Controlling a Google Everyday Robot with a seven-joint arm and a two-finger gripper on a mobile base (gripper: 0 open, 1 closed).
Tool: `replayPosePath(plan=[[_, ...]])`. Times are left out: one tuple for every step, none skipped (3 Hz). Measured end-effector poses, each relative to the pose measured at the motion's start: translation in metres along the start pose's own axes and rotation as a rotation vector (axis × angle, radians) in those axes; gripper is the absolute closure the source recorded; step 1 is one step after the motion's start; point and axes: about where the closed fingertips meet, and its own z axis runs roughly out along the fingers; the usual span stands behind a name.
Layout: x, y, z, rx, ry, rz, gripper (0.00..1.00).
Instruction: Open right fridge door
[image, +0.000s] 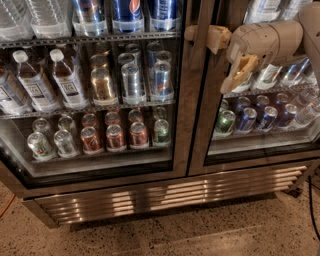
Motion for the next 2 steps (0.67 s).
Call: replayPosePath(plan=[[0.0, -0.0001, 0.0, 0.0, 0.0, 0.0, 0.38], [0.0, -0.0001, -0.0002, 0.0, 0.0, 0.0, 0.61]])
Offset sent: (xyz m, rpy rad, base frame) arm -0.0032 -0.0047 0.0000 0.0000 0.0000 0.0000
